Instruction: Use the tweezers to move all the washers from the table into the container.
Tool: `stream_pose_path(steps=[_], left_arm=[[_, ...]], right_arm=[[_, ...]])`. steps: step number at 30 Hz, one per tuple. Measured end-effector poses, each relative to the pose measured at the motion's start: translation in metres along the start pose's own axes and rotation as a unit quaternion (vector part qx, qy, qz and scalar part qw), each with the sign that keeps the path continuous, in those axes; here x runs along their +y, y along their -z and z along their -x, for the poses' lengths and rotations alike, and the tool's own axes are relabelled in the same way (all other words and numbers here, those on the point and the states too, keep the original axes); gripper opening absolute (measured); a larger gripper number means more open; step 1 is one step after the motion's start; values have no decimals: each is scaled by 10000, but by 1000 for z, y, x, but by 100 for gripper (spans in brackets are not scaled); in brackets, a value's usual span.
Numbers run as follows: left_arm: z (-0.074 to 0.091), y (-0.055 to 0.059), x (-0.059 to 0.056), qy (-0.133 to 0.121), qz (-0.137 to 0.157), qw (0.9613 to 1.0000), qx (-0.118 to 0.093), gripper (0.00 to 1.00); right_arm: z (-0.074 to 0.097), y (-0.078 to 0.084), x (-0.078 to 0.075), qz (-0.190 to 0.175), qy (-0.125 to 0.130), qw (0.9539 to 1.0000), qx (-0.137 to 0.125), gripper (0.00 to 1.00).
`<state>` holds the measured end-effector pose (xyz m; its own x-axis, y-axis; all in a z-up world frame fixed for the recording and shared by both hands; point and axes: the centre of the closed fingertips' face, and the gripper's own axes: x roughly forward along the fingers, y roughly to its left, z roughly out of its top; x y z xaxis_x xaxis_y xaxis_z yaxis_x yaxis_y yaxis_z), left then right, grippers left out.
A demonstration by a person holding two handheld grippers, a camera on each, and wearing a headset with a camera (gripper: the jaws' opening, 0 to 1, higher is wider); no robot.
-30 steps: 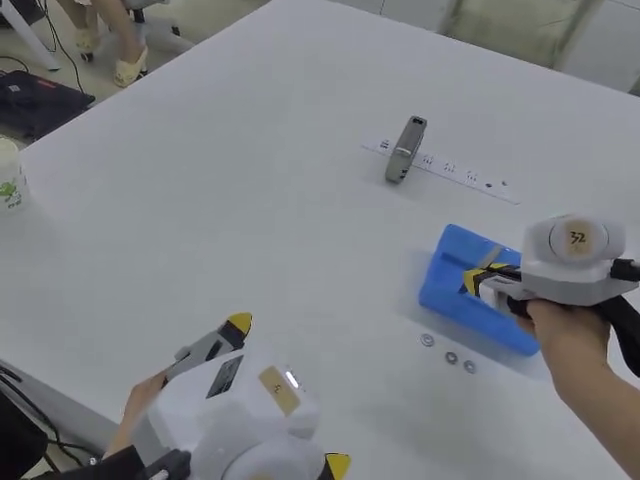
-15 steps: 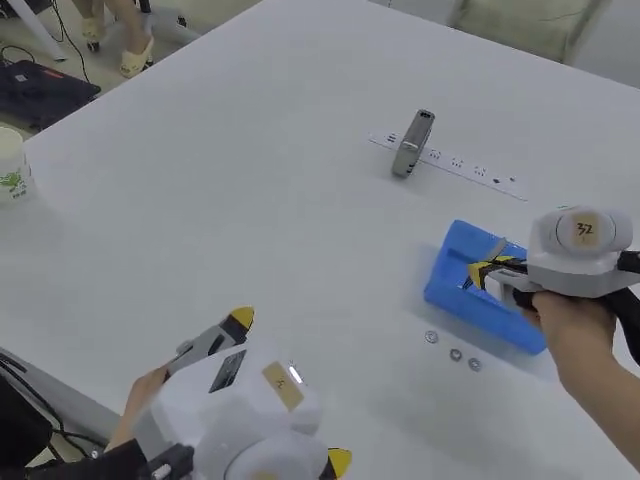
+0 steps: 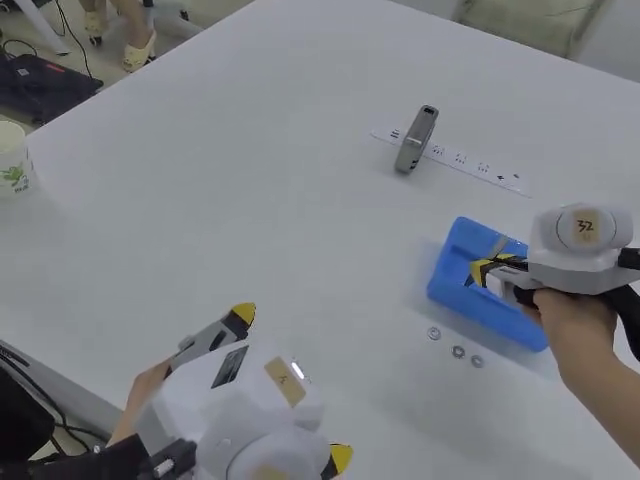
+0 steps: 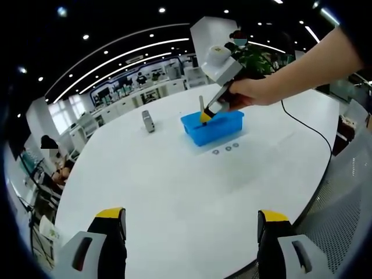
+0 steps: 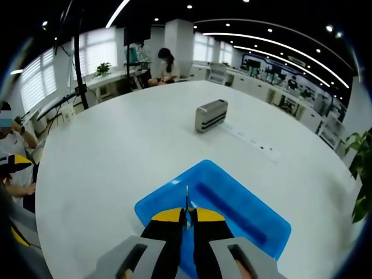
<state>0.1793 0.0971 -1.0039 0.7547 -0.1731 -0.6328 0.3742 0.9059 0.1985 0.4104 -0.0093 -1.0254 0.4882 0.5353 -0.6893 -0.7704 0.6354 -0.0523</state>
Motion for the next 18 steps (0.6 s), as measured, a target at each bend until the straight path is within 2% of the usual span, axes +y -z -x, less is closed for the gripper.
stream_pose_path(steps=[12, 18], left_arm=[[-1, 1, 0, 0, -8, 10000, 15, 96], [-1, 0, 0, 0, -15, 10000, 12, 96]], right_arm=[[-1, 0, -1, -130, 7, 9999, -95, 3], [0, 0, -5, -373, -24, 9993, -62, 3]])
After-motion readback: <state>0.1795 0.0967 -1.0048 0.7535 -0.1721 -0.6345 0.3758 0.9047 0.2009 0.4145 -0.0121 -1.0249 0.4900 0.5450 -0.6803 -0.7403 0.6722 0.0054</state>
